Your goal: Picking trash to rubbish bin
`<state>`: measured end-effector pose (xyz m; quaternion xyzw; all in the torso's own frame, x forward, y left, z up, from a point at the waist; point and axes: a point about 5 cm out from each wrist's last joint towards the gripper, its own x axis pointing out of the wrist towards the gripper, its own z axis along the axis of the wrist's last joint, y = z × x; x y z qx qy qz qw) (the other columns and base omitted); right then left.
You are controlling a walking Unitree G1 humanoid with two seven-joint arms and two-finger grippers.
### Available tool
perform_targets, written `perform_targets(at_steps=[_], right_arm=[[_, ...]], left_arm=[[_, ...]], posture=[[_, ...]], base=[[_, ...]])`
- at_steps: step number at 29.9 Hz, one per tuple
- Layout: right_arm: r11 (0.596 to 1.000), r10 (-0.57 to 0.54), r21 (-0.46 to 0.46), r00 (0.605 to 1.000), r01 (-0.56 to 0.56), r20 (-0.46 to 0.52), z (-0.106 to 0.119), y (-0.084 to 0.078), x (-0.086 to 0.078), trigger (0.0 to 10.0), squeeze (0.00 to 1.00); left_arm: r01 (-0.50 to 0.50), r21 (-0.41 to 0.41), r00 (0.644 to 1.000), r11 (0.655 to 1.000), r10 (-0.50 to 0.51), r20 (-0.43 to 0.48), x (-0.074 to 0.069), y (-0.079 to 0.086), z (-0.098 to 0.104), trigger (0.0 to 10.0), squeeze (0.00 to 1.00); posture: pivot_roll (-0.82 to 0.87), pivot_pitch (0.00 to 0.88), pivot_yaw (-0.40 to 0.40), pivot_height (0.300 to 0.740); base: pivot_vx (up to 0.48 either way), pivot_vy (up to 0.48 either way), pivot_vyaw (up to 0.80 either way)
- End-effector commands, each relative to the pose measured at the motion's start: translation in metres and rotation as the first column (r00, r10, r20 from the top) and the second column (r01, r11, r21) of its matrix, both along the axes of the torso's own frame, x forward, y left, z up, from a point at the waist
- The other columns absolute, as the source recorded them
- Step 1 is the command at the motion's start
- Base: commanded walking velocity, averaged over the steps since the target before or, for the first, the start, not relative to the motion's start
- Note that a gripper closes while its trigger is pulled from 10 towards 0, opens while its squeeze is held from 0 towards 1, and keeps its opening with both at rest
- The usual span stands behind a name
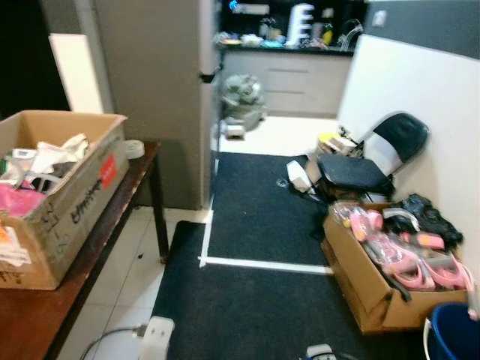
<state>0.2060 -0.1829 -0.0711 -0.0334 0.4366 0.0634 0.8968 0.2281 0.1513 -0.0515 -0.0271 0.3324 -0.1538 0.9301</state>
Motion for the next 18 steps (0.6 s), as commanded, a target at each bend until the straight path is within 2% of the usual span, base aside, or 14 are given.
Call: perform_targets(at_steps=[1,18], right_arm=[[1.000,-0.002,0.007,1.000,0.002,-0.029,-0.0049,0.0026,-0.0080,10.0,0.00],[1.000,-0.012,0.011,0.999,0.013,-0.040,-0.0066,0.0028,-0.0110,10.0,0.00]], left_arm=[[-0.004,0.004,1.000,1.000,0.004,-0.029,-0.0065,0.0015,-0.0048,10.0,0.00],[-0.010,0.009,0.999,1.000,0.011,-0.041,-0.0077,0.0026,-0.0060,10.0,0.00]], posture=[[0.01,0.023,-0.033,0.740],[0.01,0.038,-0.034,0.740]], base=[[0.379,0.000,0.00],[0.373,0.000,0.00]])
